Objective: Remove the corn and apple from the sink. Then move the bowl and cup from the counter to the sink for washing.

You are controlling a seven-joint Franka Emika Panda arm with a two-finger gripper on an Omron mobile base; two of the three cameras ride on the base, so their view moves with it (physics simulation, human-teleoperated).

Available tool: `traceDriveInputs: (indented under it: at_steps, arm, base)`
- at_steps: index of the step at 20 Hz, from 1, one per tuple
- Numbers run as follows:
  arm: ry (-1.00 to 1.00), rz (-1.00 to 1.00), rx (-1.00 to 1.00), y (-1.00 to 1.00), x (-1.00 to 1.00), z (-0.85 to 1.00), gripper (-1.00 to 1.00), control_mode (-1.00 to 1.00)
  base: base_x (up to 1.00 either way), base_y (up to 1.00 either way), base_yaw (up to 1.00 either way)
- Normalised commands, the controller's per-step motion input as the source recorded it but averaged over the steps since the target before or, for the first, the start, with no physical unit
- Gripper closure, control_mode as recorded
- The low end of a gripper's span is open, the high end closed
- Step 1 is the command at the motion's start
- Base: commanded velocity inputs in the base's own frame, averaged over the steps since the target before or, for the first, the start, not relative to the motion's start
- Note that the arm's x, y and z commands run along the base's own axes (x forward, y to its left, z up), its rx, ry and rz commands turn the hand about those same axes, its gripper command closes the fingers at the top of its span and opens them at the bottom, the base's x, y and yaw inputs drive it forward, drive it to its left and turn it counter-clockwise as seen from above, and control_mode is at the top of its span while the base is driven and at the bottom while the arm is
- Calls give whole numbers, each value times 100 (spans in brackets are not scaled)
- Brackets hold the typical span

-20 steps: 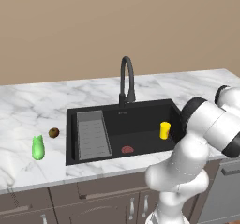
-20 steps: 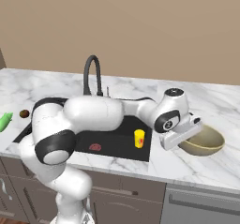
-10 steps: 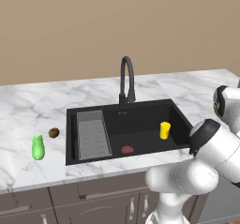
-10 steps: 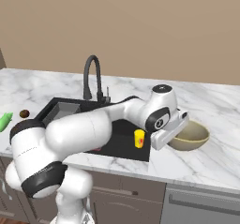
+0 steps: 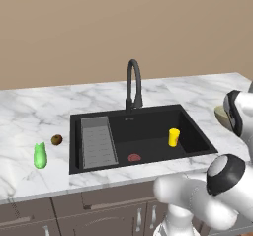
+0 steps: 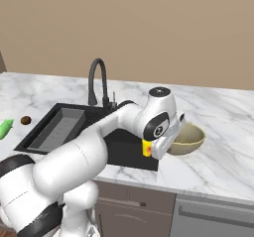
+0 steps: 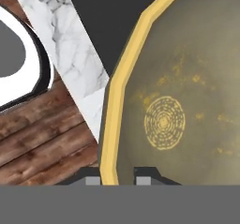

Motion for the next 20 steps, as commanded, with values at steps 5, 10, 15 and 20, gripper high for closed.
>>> traceDriveInputs:
  at_steps: [5,10,15,20]
  arm:
    - [0,20,0,36,-10,10,100,-100]
    - [0,19,1,37,-1,5,100,-100]
    - [0,16,2,40,4,5,100,-100]
    - [0,12,3,37,11,3,100,-100]
  base:
    - [0,0,0]
    - [0,0,0]
    - [0,0,0]
    - [0,0,0]
